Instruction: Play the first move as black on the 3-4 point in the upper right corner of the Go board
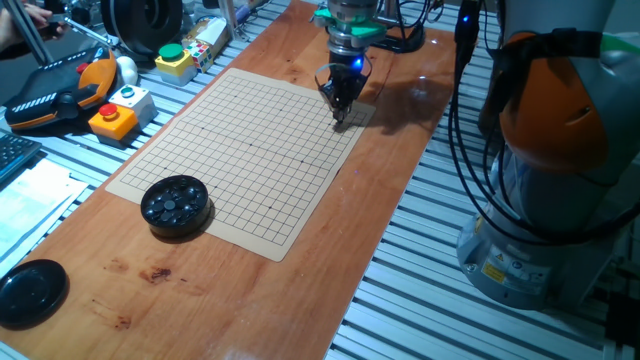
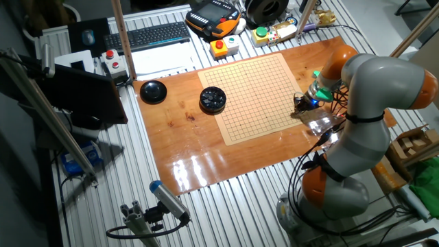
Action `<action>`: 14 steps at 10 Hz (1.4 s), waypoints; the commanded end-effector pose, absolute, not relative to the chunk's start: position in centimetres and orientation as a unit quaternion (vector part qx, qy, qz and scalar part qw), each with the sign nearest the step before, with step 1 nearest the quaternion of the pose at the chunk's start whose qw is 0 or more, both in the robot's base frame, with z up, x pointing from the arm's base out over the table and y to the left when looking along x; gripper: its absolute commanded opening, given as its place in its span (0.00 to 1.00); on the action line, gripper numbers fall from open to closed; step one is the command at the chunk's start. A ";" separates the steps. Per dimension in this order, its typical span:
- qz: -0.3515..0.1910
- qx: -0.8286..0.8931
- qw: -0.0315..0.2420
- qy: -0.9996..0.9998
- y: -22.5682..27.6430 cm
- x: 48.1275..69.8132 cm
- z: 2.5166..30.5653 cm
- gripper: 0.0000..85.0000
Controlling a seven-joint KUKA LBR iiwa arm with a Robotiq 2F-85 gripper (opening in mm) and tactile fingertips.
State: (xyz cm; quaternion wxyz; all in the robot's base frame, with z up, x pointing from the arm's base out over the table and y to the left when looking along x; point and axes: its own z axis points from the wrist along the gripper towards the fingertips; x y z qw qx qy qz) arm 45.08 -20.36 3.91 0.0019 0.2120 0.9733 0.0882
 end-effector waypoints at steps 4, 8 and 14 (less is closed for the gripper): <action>0.086 0.211 0.004 0.974 -20.4 45.1 3.9 0.14; 0.083 0.209 0.007 0.974 -20.4 45.1 3.9 0.17; 0.077 0.206 0.010 0.976 -20.4 45.1 3.8 0.19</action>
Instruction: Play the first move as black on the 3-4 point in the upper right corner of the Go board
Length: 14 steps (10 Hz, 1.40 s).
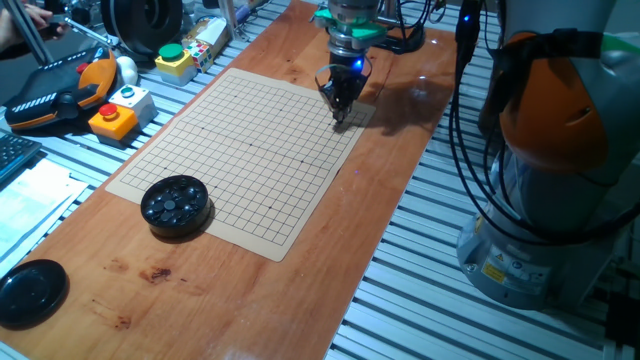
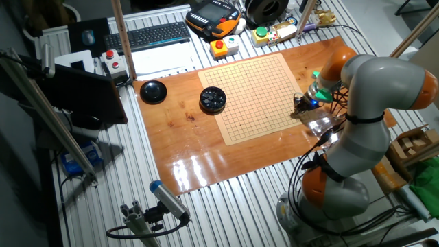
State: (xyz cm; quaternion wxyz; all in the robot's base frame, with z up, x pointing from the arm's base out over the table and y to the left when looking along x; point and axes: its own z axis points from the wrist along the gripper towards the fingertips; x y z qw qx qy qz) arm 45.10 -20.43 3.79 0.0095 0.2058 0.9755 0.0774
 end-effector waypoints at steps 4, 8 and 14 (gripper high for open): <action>0.074 0.206 0.011 0.976 -20.5 45.1 3.8 0.25; 0.072 0.210 0.016 0.975 -20.4 45.1 3.8 0.30; 0.067 0.203 0.027 0.976 -20.5 45.1 3.8 0.30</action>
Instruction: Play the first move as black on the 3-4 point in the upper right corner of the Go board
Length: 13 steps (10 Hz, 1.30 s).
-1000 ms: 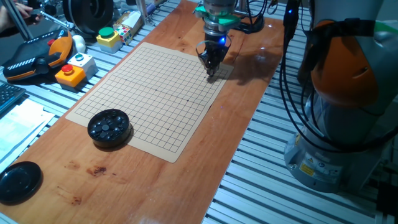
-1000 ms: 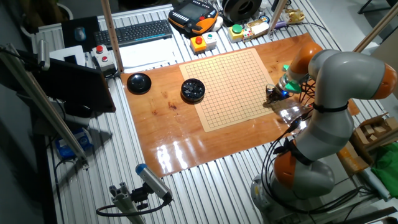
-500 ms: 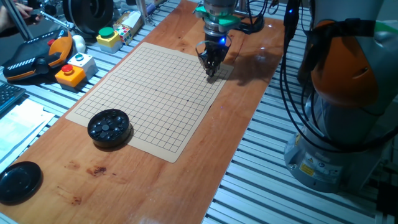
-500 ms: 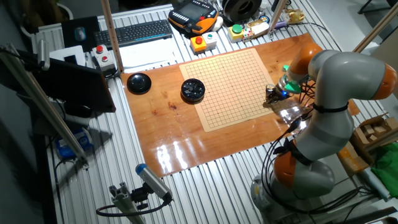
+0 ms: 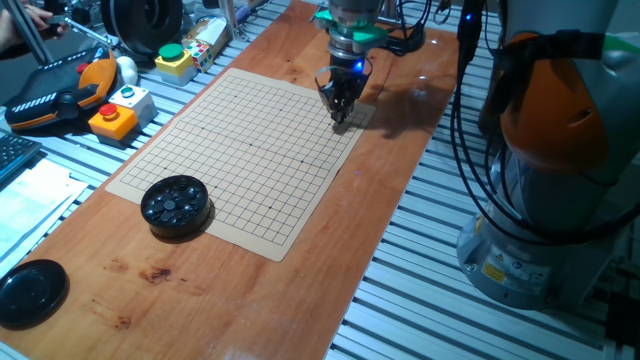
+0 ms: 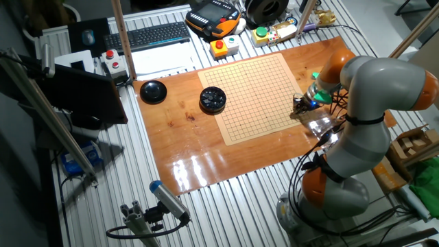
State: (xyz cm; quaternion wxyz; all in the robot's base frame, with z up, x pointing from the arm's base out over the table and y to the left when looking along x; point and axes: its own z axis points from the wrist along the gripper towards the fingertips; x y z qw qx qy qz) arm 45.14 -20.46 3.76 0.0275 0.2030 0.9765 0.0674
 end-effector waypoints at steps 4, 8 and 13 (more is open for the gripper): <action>0.061 0.197 0.037 0.978 -20.5 45.2 3.7 0.30; 0.058 0.186 0.045 0.980 -20.6 45.2 3.7 0.30; 0.050 0.172 0.058 0.982 -20.7 45.3 3.5 0.29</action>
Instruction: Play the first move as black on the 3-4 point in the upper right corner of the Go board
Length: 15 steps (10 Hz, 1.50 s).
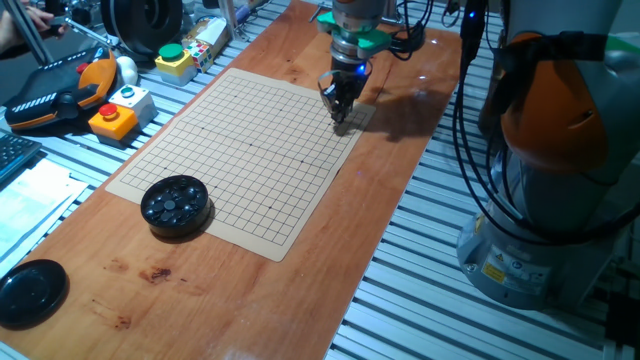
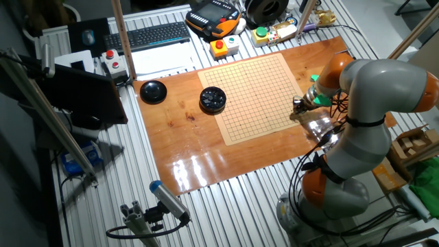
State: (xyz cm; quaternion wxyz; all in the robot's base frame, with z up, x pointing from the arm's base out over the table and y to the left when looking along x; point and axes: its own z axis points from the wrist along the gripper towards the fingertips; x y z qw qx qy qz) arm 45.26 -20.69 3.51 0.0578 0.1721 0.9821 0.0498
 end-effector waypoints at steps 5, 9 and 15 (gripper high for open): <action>0.044 0.167 0.056 0.983 -20.7 45.2 3.6 0.29; 0.037 0.161 0.055 0.985 -20.8 45.3 3.8 0.30; 0.037 0.159 0.055 0.985 -20.8 45.3 3.8 0.29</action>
